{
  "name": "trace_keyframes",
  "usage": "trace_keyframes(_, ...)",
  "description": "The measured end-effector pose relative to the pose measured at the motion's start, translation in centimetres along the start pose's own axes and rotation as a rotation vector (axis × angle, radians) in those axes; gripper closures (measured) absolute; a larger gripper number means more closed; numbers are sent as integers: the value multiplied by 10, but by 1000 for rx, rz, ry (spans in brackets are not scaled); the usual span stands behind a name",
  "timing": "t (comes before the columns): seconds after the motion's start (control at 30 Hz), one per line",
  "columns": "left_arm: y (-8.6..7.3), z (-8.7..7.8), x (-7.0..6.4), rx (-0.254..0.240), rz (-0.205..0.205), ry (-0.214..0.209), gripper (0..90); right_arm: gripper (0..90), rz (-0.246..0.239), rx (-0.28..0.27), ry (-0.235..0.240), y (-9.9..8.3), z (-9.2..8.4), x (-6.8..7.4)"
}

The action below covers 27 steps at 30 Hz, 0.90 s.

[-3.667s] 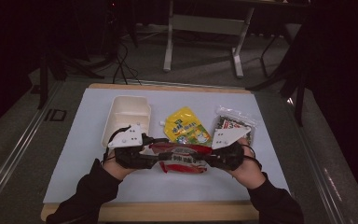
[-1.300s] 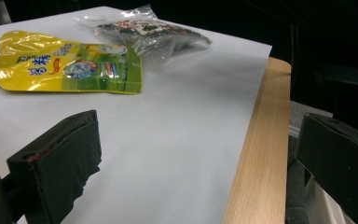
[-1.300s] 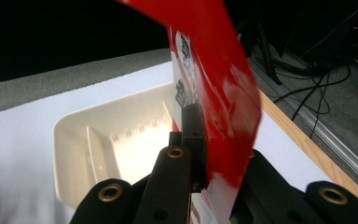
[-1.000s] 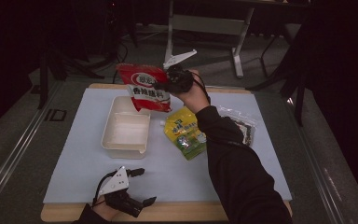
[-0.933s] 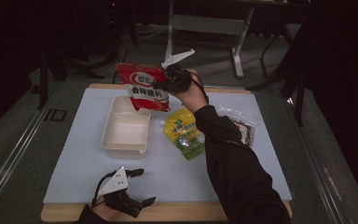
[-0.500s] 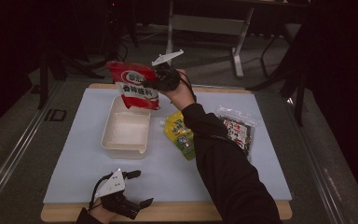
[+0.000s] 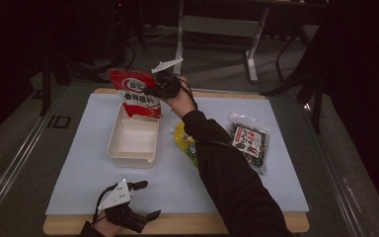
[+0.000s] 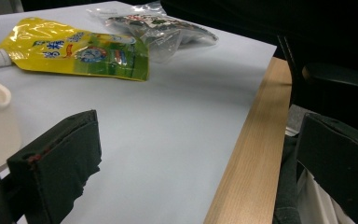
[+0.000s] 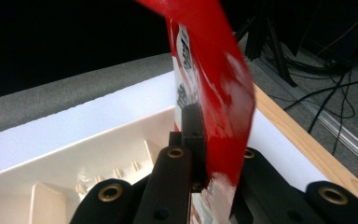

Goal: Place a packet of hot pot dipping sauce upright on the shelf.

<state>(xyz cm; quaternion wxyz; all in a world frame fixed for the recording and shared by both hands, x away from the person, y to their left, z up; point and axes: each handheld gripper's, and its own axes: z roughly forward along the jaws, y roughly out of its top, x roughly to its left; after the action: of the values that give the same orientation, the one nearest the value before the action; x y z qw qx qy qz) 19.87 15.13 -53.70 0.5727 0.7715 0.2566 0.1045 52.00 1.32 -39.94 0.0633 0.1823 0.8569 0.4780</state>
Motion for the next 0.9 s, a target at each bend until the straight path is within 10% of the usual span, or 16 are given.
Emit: trace_keyframes(0.9,-2,4,0,30,9,-17,13,898,48,17,21,-13,24,7)
